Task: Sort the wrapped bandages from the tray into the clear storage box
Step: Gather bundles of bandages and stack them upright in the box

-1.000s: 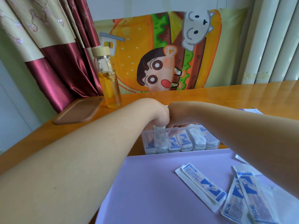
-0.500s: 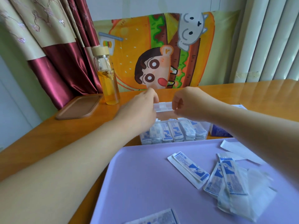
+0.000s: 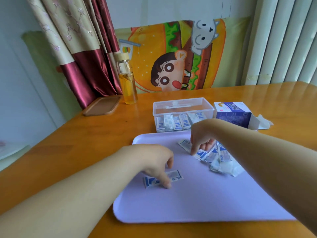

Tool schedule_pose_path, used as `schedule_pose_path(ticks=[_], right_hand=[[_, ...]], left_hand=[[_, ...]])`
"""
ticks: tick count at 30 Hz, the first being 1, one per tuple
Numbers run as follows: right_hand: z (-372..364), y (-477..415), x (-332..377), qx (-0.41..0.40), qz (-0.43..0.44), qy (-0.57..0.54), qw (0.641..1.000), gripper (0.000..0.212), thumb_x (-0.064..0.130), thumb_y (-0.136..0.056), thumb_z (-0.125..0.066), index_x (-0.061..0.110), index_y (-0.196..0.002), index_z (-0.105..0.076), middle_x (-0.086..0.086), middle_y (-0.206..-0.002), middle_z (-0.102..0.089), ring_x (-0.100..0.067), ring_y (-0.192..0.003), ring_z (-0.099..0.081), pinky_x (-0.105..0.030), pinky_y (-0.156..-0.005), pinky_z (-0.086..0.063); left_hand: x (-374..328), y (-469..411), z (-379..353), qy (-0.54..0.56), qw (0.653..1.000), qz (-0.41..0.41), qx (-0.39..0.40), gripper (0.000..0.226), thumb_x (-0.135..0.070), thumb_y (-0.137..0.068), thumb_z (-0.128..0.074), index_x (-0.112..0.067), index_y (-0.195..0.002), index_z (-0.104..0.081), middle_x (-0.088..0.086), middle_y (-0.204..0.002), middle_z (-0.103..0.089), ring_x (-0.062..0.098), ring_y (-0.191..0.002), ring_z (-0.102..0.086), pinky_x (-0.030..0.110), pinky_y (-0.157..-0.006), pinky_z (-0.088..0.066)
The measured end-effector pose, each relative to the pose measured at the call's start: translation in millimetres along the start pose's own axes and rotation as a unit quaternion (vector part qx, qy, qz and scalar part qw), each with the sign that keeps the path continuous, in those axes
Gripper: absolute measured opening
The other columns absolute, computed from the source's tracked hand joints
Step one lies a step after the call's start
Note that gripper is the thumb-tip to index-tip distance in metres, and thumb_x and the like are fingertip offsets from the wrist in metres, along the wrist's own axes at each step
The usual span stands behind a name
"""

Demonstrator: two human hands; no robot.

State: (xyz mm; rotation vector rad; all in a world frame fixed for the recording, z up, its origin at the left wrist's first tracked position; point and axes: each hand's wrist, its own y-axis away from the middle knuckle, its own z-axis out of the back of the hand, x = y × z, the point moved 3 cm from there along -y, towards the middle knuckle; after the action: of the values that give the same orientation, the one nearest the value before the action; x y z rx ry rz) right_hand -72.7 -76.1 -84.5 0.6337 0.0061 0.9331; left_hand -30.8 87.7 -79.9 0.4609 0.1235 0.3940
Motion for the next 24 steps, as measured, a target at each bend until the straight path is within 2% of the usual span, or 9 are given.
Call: schedule_pose_path(ticks=[3,5,9,15,18,21,22,23,24], right_hand=[[-4,2,1,0.003,-0.004,-0.006,1.000,0.026,0.017,-0.075,-0.078,0.004,-0.074,-0.056,-0.007,-0.063,-0.050,-0.019,-0.061,-0.051,-0.031,-0.076,-0.054],[-6,5,1,-0.003,0.005,-0.023,1.000,0.026,0.020,-0.077,-0.076,0.006,-0.075,-0.055,-0.006,-0.064,-0.048,-0.018,-0.059,-0.048,-0.027,-0.069,-0.051],[-7,20,6,-0.088,0.079,0.008,0.993,0.029,0.033,-0.084,-0.066,0.010,-0.071,-0.056,-0.003,-0.067,-0.046,-0.015,-0.058,-0.050,-0.019,-0.054,-0.040],[-10,39,3,-0.164,0.221,-0.141,0.951,0.041,0.020,-0.084,-0.068,0.019,-0.048,-0.049,0.004,-0.055,-0.042,-0.013,-0.057,-0.036,-0.027,-0.058,-0.030],[-9,48,13,-0.347,0.312,-0.041,0.884,0.016,0.008,-0.082,-0.068,0.019,-0.071,-0.070,0.003,-0.071,-0.064,-0.011,-0.069,-0.049,-0.027,-0.065,-0.043],[-11,59,22,-0.481,0.437,0.060,0.758,0.012,0.002,-0.075,-0.069,0.013,-0.078,-0.073,0.001,-0.076,-0.068,-0.017,-0.073,-0.055,-0.027,-0.062,-0.049],[-11,62,21,-0.507,0.463,0.077,0.723,0.011,0.003,-0.075,-0.069,0.012,-0.077,-0.073,0.000,-0.075,-0.067,-0.021,-0.073,-0.057,-0.027,-0.061,-0.049],[-13,64,20,-0.530,0.479,0.083,0.695,0.009,0.004,-0.077,-0.067,0.011,-0.076,-0.073,0.000,-0.077,-0.067,-0.023,-0.073,-0.058,-0.028,-0.060,-0.048],[-14,65,20,-0.549,0.488,0.082,0.673,0.010,0.006,-0.080,-0.065,0.010,-0.076,-0.073,-0.001,-0.079,-0.067,-0.025,-0.073,-0.058,-0.030,-0.060,-0.048]], left_hand=[[0,-1,-5,0.047,0.999,0.022,0.008,0.057,-0.037,-0.077,-0.075,-0.020,-0.125,-0.049,-0.002,-0.120,-0.058,0.019,-0.102,-0.055,0.026,-0.074,-0.040],[2,1,-7,0.078,0.996,0.033,0.007,0.053,-0.037,-0.077,-0.075,-0.019,-0.121,-0.053,0.000,-0.115,-0.061,0.018,-0.094,-0.055,0.025,-0.072,-0.040],[13,3,-16,0.154,0.988,0.021,-0.024,0.032,-0.038,-0.077,-0.075,-0.023,-0.100,-0.059,-0.012,-0.081,-0.053,0.012,-0.077,-0.050,0.024,-0.069,-0.041],[19,11,-33,0.278,0.955,0.030,-0.097,0.055,-0.029,-0.076,-0.077,-0.024,-0.122,-0.049,-0.012,-0.093,-0.050,0.007,-0.077,-0.053,0.020,-0.069,-0.045],[16,13,-28,0.246,0.964,0.051,-0.093,0.052,-0.030,-0.075,-0.077,-0.023,-0.120,-0.051,-0.007,-0.089,-0.058,0.012,-0.077,-0.058,0.024,-0.066,-0.047],[19,9,-22,0.246,0.964,0.063,-0.078,0.043,-0.031,-0.077,-0.075,-0.021,-0.113,-0.056,-0.004,-0.088,-0.062,0.014,-0.078,-0.062,0.027,-0.072,-0.051],[20,7,-21,0.318,0.942,0.057,-0.087,0.033,-0.027,-0.080,-0.073,-0.018,-0.109,-0.058,-0.004,-0.082,-0.063,0.013,-0.074,-0.063,0.026,-0.068,-0.052],[19,6,-19,0.436,0.894,0.046,-0.093,0.020,-0.020,-0.085,-0.068,-0.015,-0.103,-0.061,-0.003,-0.076,-0.065,0.012,-0.069,-0.064,0.026,-0.066,-0.052],[15,5,-17,0.574,0.814,0.026,-0.088,0.010,-0.012,-0.090,-0.061,-0.012,-0.099,-0.062,-0.002,-0.072,-0.066,0.012,-0.066,-0.065,0.027,-0.066,-0.053]])
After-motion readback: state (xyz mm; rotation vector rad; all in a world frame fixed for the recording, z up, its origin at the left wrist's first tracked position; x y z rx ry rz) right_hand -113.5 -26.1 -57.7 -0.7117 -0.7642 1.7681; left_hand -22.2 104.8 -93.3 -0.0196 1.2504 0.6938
